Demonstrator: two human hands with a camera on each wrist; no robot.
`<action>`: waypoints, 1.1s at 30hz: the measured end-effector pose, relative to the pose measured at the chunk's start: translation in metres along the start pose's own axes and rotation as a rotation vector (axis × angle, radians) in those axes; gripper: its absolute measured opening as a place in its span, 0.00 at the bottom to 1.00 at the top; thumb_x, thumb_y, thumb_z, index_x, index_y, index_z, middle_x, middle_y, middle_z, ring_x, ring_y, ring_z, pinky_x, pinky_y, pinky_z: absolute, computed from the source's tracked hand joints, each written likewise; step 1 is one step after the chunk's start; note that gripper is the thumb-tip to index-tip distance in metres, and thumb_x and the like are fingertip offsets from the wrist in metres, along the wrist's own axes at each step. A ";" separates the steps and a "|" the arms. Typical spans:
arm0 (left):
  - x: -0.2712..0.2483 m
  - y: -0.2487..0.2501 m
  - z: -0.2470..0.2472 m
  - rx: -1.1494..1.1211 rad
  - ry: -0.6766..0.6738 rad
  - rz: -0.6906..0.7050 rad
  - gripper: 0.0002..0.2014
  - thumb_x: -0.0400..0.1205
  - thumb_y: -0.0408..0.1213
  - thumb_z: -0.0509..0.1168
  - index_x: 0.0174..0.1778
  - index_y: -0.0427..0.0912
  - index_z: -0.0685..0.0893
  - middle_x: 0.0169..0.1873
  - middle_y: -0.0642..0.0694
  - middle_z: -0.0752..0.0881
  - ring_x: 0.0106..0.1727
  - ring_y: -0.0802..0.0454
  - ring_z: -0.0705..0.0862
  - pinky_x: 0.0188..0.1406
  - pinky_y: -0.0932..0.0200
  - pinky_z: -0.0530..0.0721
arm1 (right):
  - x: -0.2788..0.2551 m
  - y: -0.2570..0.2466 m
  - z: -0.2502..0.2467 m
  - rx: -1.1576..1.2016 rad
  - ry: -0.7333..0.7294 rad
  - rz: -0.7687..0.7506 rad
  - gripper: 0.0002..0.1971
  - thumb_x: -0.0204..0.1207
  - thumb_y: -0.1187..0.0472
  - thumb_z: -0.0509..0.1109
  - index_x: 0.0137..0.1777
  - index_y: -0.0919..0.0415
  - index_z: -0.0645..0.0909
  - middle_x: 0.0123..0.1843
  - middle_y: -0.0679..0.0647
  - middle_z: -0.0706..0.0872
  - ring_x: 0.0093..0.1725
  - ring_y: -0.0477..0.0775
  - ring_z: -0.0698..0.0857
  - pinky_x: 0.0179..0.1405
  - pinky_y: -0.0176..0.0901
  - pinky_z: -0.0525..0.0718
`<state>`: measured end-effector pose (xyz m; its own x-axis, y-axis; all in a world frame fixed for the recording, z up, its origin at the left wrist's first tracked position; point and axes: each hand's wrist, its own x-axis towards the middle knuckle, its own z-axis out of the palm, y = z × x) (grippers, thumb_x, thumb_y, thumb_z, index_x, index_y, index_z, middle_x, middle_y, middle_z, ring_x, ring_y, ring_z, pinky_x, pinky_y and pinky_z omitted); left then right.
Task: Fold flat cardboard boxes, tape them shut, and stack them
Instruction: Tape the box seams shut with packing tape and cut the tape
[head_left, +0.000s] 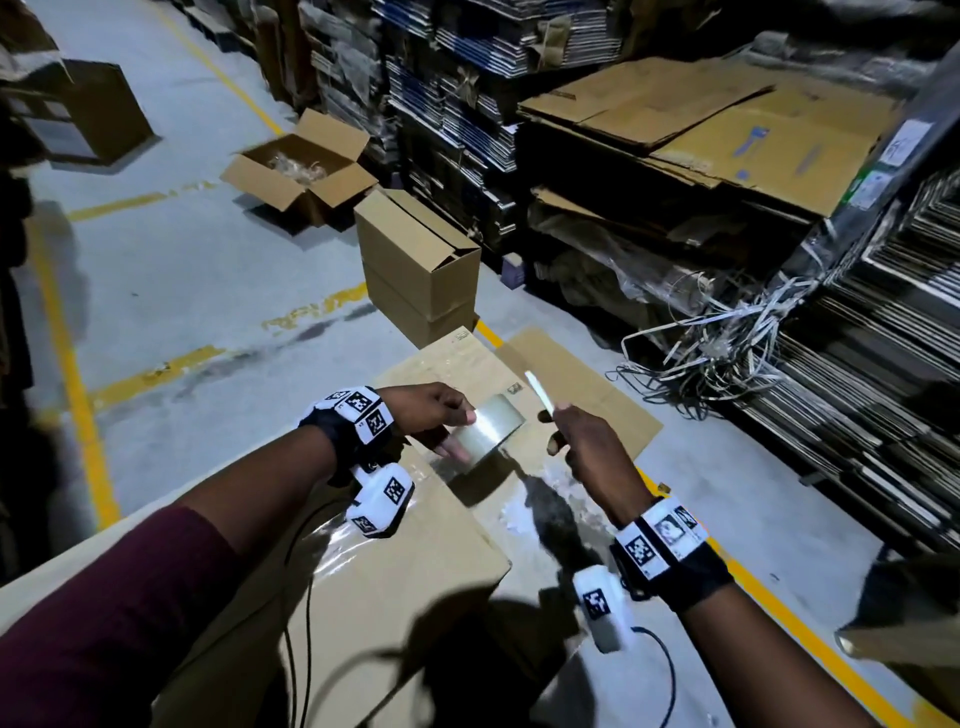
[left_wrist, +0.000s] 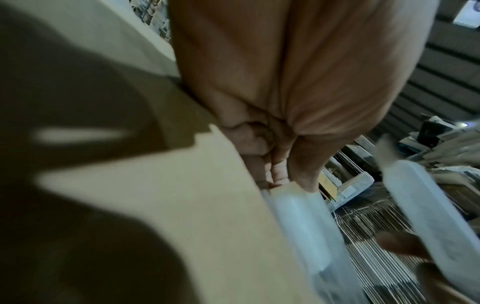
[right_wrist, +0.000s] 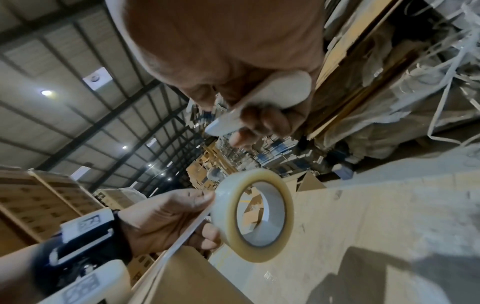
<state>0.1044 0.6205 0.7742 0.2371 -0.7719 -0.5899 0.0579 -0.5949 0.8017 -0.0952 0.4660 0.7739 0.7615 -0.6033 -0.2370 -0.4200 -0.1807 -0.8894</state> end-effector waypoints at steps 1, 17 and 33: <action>0.001 -0.001 0.000 -0.017 0.013 0.008 0.05 0.90 0.34 0.61 0.48 0.40 0.76 0.36 0.45 0.84 0.58 0.33 0.90 0.45 0.58 0.88 | -0.006 0.003 -0.006 -0.032 -0.045 -0.059 0.17 0.87 0.47 0.59 0.50 0.56 0.86 0.34 0.49 0.83 0.24 0.39 0.74 0.34 0.43 0.69; 0.004 -0.001 0.007 -0.014 0.005 0.070 0.07 0.89 0.36 0.62 0.46 0.41 0.81 0.41 0.36 0.88 0.43 0.45 0.91 0.48 0.58 0.89 | -0.047 -0.032 -0.011 -0.663 -0.094 -0.650 0.16 0.76 0.57 0.76 0.63 0.53 0.90 0.43 0.53 0.91 0.44 0.59 0.89 0.42 0.52 0.86; -0.006 0.002 0.010 -0.076 0.046 0.128 0.08 0.90 0.31 0.60 0.43 0.40 0.76 0.31 0.46 0.86 0.35 0.55 0.91 0.38 0.66 0.89 | -0.048 -0.066 0.005 -1.119 -0.312 -0.574 0.06 0.78 0.56 0.70 0.52 0.51 0.87 0.44 0.53 0.89 0.46 0.61 0.86 0.35 0.47 0.78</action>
<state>0.0931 0.6218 0.7787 0.2914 -0.8282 -0.4788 0.0969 -0.4724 0.8761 -0.1009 0.5109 0.8419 0.9879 -0.0460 -0.1481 -0.0643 -0.9905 -0.1215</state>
